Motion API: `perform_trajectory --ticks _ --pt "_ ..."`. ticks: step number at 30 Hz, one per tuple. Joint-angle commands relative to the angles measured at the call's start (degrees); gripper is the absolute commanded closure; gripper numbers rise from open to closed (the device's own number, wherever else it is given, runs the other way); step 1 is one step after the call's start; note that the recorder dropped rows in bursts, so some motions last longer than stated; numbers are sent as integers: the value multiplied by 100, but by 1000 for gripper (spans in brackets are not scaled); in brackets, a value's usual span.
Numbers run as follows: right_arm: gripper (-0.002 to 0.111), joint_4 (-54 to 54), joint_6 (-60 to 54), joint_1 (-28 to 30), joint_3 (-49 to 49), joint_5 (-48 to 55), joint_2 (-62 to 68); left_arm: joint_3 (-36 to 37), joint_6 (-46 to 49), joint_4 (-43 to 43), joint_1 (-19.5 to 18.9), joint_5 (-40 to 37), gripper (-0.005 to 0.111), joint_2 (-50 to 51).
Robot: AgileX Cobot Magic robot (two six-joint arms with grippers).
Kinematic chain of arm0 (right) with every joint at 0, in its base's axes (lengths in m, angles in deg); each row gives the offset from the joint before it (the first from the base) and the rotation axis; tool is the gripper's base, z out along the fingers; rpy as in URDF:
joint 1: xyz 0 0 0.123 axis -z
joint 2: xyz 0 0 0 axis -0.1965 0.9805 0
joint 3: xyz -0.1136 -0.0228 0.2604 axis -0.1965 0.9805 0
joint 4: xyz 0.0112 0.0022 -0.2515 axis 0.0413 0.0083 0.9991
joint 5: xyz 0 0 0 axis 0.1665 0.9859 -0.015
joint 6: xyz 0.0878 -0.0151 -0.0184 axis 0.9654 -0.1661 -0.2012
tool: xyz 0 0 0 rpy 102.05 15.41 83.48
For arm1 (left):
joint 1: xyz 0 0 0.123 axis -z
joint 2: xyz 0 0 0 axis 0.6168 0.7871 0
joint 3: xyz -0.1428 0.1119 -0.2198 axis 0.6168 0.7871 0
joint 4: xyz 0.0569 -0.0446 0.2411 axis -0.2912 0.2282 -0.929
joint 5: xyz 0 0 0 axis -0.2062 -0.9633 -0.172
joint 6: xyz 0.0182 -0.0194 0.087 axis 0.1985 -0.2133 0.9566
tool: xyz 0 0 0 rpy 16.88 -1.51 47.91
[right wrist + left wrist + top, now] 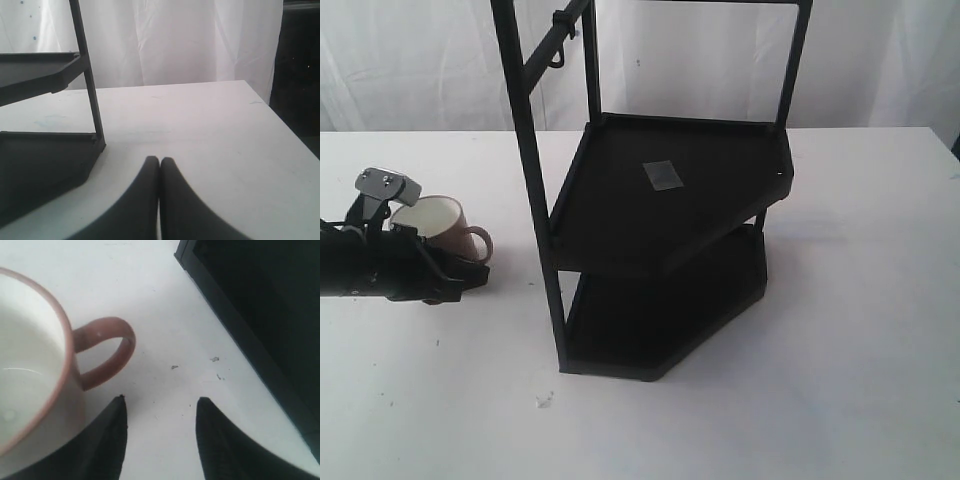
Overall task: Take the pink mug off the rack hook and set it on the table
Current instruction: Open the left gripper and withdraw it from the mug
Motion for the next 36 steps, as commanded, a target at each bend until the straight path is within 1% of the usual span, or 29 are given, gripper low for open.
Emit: perform_trajectory --ticks 1,6,12,16,18,23,27,30,31,33,35,36 --pt "108 0 10 17 10 -59 -31 62 583 124 12 -102 58 -76" --pt "108 0 10 17 10 -59 -31 113 446 124 12 -118 58 -88" --pt "108 0 10 17 10 -59 -31 265 355 124 12 -126 58 -448" --pt "108 0 10 17 10 -59 -31 278 -319 124 12 -103 58 -968" --pt "108 0 10 17 10 -59 -31 278 -839 -262 12 -80 58 -1195" --pt "108 0 10 17 10 -59 -31 278 -2322 -1730 12 -122 60 -1812" --pt "108 0 10 17 10 -59 -31 278 -3302 -2443 12 -244 65 -2376" --pt "108 0 10 17 10 -59 -31 278 -3900 -2815 12 -532 71 -2783" --pt "108 0 10 17 10 -59 -31 278 -4088 -2978 12 -676 76 -2941" --pt "108 0 10 17 10 -59 -31 278 -4463 -3302 12 -915 86 -3235" --pt "108 0 10 17 10 -59 -31 329 -4822 -3510 12 -988 103 -3649" --pt "108 0 10 17 10 -59 -31 381 -4870 -3522 12 -969 107 -3905"
